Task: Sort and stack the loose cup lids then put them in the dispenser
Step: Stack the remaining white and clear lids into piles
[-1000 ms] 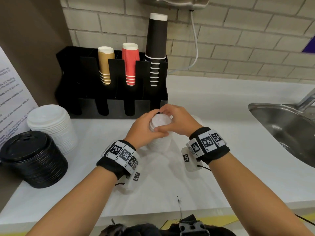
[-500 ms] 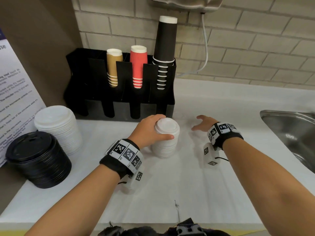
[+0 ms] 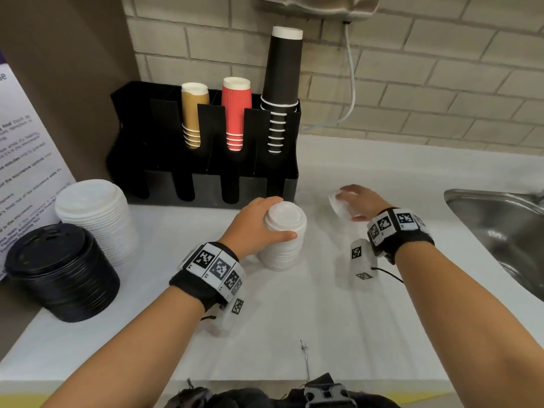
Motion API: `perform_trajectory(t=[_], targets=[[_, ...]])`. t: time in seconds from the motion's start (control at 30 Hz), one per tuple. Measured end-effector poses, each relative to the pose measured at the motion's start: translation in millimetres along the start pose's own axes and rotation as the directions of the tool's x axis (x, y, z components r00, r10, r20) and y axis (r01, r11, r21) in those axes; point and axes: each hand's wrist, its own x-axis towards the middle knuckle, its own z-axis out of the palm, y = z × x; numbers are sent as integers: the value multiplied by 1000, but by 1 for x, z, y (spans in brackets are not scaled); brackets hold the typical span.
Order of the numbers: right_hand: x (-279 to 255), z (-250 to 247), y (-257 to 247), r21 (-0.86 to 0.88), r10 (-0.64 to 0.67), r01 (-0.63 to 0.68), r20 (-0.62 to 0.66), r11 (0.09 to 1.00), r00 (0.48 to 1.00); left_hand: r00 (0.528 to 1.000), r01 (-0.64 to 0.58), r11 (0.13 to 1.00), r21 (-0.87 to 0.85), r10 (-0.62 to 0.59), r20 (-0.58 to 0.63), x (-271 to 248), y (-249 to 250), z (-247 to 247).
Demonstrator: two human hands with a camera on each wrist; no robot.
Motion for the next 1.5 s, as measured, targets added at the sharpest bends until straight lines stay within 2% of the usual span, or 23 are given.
perform_trajectory(t=[0.07, 0.17, 0.33, 0.53, 0.7, 0.83, 1.0, 1.13, 1.4, 1.5], targets=[[-21, -5, -11, 203, -41, 30, 53, 979, 998, 1000, 8, 1000, -11, -8, -14, -2, -1, 4], [-51, 0, -25, 261, -185, 145, 137, 954, 973, 999, 7, 1000, -9, -7, -40, -5, -2, 10], [-84, 20, -46, 215, -327, 277, 252, 937, 911, 994, 12, 997, -74, -20, -109, -7, -4, 15], [-93, 39, -57, -21, -430, 441, 185, 897, 884, 993, 9, 992, -126, -24, -114, -8, -5, 15], [-94, 44, -66, -159, -498, 530, 199, 833, 844, 994, 14, 990, -139, -29, -108, -7, -4, 12], [-94, 47, -70, -182, -519, 553, 204, 813, 830, 994, 16, 989, -145, -31, -103, -7, -3, 10], [-93, 47, -69, -164, -509, 538, 187, 827, 840, 992, -41, 980, -195, 16, -126, -11, -6, 11], [-93, 46, -68, -150, -508, 534, 179, 832, 843, 992, -38, 971, -236, 8, -127, -11, -9, 10], [-91, 47, -60, -28, -491, 497, 111, 867, 864, 991, 2, 959, -284, -39, -125, -12, -11, 12], [-89, 44, -61, 89, -442, 434, 118, 897, 889, 993, 10, 956, -294, -44, -108, -11, -11, 11]])
